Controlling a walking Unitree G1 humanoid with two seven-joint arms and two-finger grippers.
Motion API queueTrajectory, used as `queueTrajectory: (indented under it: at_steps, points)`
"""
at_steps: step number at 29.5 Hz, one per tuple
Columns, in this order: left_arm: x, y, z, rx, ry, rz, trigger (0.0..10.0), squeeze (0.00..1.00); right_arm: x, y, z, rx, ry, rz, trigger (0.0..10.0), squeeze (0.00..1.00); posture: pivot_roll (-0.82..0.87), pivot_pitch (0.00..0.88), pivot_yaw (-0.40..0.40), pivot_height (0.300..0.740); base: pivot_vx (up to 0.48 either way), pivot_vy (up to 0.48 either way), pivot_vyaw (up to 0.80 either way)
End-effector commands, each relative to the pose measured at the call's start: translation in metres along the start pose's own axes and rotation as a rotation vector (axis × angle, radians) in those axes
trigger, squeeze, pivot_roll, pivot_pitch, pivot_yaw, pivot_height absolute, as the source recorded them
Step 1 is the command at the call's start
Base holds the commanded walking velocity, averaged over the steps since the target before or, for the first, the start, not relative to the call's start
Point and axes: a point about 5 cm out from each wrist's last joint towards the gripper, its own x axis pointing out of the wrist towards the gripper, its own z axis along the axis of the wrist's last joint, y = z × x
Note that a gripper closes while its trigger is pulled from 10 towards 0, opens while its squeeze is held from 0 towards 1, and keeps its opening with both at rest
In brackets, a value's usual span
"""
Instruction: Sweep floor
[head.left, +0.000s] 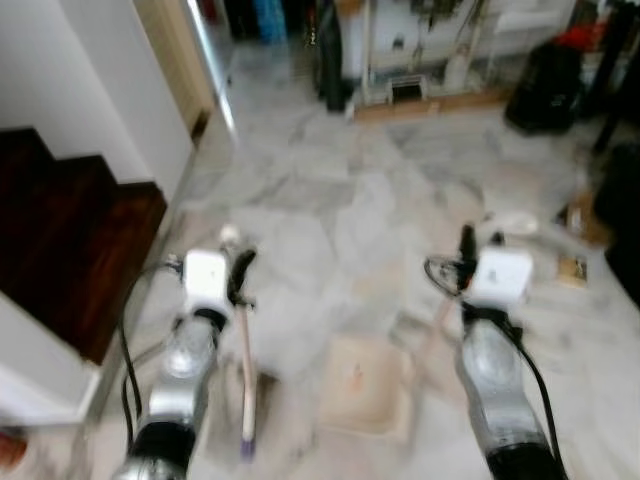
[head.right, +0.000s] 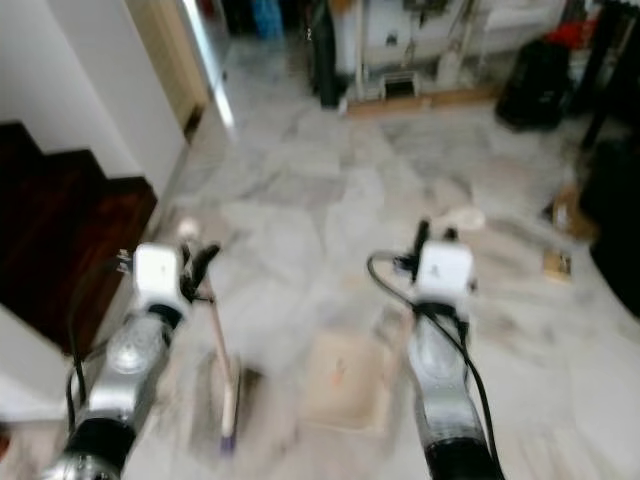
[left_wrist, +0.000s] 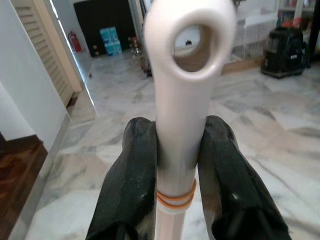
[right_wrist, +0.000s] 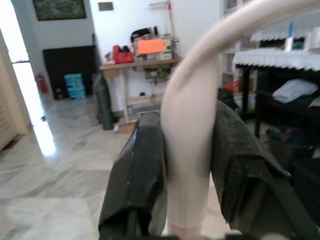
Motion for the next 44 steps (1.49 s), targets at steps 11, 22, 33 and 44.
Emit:
queueTrajectory:
  at_steps: [11, 22, 33, 44]
  points:
    - [0.004, 0.009, 0.01, 0.018, -0.047, 0.019, 10.0, 0.0, 0.004, 0.01, 0.012, 0.024, -0.049, 0.024, 10.0, 0.0, -0.18, 0.0, 0.109, 0.74, 0.391, 0.0, 0.0]
    - [0.004, 0.011, 0.011, 0.015, -0.054, 0.034, 10.0, 0.0, 0.005, 0.015, 0.015, 0.031, -0.061, 0.044, 10.0, 0.0, -0.17, 0.0, 0.103, 0.74, 0.392, 0.0, 0.0]
    - [0.001, 0.018, 0.015, 0.034, -0.069, 0.06, 10.0, 0.0, 0.006, 0.025, 0.014, 0.057, -0.051, 0.075, 10.0, 0.0, -0.09, 0.0, 0.084, 0.74, 0.392, 0.0, 0.0]
    - [0.0, 0.014, 0.013, 0.032, -0.067, 0.064, 10.0, 0.0, 0.007, 0.024, 0.015, 0.06, -0.061, 0.091, 10.0, 0.0, -0.1, 0.0, 0.071, 0.74, 0.391, 0.0, 0.0]
